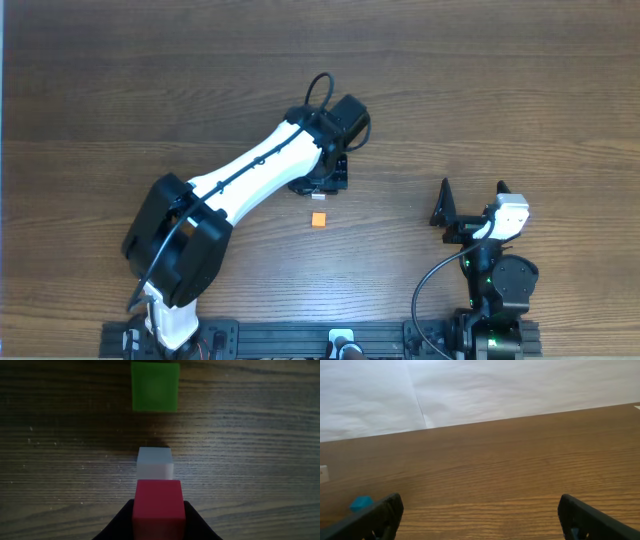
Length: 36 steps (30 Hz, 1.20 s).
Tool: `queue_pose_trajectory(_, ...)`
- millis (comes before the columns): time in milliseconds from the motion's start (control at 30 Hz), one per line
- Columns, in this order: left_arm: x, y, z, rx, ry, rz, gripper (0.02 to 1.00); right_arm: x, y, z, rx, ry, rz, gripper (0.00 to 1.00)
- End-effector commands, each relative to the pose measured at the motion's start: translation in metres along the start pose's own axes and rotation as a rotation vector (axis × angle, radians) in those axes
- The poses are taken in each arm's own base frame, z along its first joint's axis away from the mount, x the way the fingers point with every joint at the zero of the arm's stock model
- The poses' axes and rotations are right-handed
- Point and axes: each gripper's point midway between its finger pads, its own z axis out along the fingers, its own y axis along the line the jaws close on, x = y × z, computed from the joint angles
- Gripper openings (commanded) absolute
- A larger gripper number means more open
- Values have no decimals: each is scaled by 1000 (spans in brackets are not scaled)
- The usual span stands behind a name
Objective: Stack Cubes
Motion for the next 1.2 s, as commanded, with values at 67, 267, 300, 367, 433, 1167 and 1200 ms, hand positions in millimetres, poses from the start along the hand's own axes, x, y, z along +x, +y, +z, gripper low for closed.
queue_pose_trajectory(67, 1, 7, 12, -26, 22, -33, 40, 2, 1, 0, -5, 3, 5, 993)
queue_pose_trajectory(267, 2, 8, 18, -38, 35, -32, 40, 2, 1, 0, -6, 3, 5, 993)
queue_pose_trajectory(300, 3, 8, 18, -39, 37, -32, 38, 2, 1, 0, -5, 3, 5, 991)
queue_pose_trajectory(367, 3, 9, 21, -44, 42, -32, 38, 2, 1, 0, -6, 3, 5, 991)
queue_pose_trajectory(433, 3, 9, 22, -45, 43, -32, 40, 2, 1, 0, -5, 3, 5, 991)
queue_pose_trajectory(1167, 1, 9, 22, -49, 36, -28, 224, 2, 1, 0, -5, 2, 5, 991)
queue_pose_trajectory(1200, 1, 9, 22, -49, 36, -28, 248, 2, 1, 0, -5, 3, 5, 993)
